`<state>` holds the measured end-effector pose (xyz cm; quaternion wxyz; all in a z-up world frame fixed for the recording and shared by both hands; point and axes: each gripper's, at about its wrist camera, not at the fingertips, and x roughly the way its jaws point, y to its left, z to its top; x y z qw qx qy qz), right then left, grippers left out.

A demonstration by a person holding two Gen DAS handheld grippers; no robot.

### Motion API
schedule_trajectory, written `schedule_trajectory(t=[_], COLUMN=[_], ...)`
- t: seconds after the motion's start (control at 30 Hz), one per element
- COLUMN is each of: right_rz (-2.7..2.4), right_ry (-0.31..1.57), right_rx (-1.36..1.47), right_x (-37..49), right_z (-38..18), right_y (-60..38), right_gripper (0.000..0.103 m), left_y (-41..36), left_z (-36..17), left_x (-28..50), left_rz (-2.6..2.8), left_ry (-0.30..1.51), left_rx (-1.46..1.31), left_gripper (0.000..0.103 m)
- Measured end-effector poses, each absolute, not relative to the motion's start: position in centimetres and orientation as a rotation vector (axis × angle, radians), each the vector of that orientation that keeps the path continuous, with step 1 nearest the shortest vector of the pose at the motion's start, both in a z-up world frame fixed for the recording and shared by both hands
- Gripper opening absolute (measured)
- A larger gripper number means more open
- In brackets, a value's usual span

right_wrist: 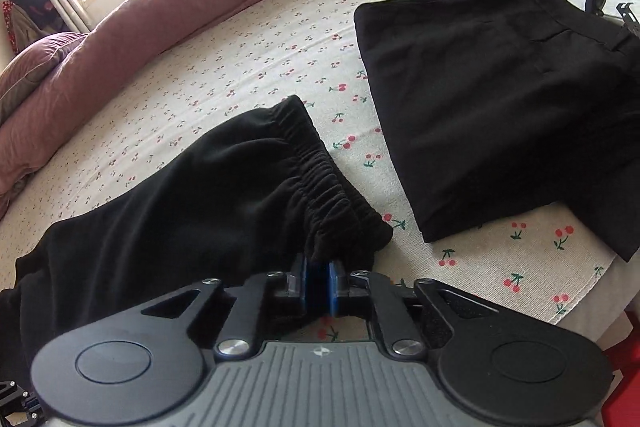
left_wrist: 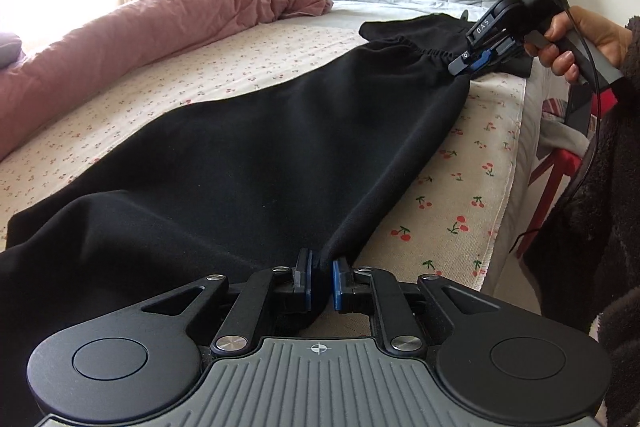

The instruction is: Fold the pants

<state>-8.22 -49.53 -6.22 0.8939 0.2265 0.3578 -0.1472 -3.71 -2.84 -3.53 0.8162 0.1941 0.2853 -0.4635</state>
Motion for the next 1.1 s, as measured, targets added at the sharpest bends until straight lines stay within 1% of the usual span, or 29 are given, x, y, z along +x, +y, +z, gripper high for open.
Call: schedule_trajectory(t=[0.03, 0.07, 0.1, 0.17, 0.23, 0.3, 0.37, 0.53, 0.63, 0.8, 0.83, 0.87, 0.93, 0.97, 1.0, 1.07, 1.1], right_rz=[-0.331, -0.357, -0.373, -0.374, -0.32, -0.233, -0.138, 0.088, 0.174, 0.274, 0.288, 0.301, 0.316, 0.322, 0.33, 0.339, 0.342], right_ry=[0.711, 0.672, 0.643, 0.602, 0.57, 0.558, 0.57, 0.636, 0.665, 0.701, 0.708, 0.716, 0.73, 0.738, 0.748, 0.767, 0.774], right_rx=[0.433, 0.389, 0.354, 0.326, 0.323, 0.309, 0.291, 0.224, 0.173, 0.108, 0.099, 0.09, 0.077, 0.073, 0.071, 0.073, 0.074], right_x=[-8.5, -8.9, -9.2, -9.4, -9.3, -8.8, -8.0, -5.3, -4.3, -3.2, -3.1, -3.0, -2.6, -2.4, -2.3, -2.1, -2.0], right_z=[-5.5, -4.8, -4.1, -3.1, -2.4, -2.1, -2.2, -2.9, -3.2, -3.6, -3.7, -3.8, -4.0, -4.2, -4.3, -4.6, -4.8], right_y=[-49.2, -48.9, -48.6, -48.1, -47.4, -46.0, -44.4, -38.8, -35.8, -31.8, -31.2, -30.7, -30.0, -29.7, -29.5, -29.0, -28.9], right_gripper=[0.046, 0.05, 0.051, 0.052, 0.06, 0.065, 0.066, 0.066, 0.067, 0.069, 0.069, 0.069, 0.069, 0.069, 0.069, 0.069, 0.069], left_y=[-2.3, -1.7, -1.0, 0.3, 1.8, 3.7, 5.8, 11.8, 16.3, 22.9, 24.1, 25.1, 26.9, 27.6, 28.2, 28.9, 29.1], left_z=[-3.1, -2.6, -2.0, -0.8, 0.2, 0.9, 1.3, 1.6, 2.0, 2.1, 2.1, 2.0, 1.5, 1.3, 1.0, 0.1, -0.2], left_x=[-3.7, -3.6, -3.5, -3.4, -3.2, -2.5, -1.7, -0.3, 0.0, -1.0, -1.3, -1.5, -1.6, -1.5, -1.3, -1.0, -0.8], left_rz=[-0.991, -0.988, -0.969, -0.895, -0.796, -0.688, -0.575, -0.304, -0.144, 0.07, 0.097, 0.122, 0.16, 0.172, 0.177, 0.171, 0.169], left_ry=[0.608, 0.605, 0.599, 0.577, 0.555, 0.571, 0.597, 0.639, 0.654, 0.636, 0.629, 0.624, 0.629, 0.637, 0.647, 0.669, 0.681], left_rx=[0.385, 0.349, 0.316, 0.275, 0.243, 0.196, 0.128, -0.005, -0.093, -0.235, -0.26, -0.288, -0.341, -0.364, -0.384, -0.424, -0.434], left_gripper=[0.014, 0.023, 0.029, 0.057, 0.064, 0.065, 0.07, 0.072, 0.075, 0.075, 0.074, 0.071, 0.069, 0.062, 0.059, 0.049, 0.047])
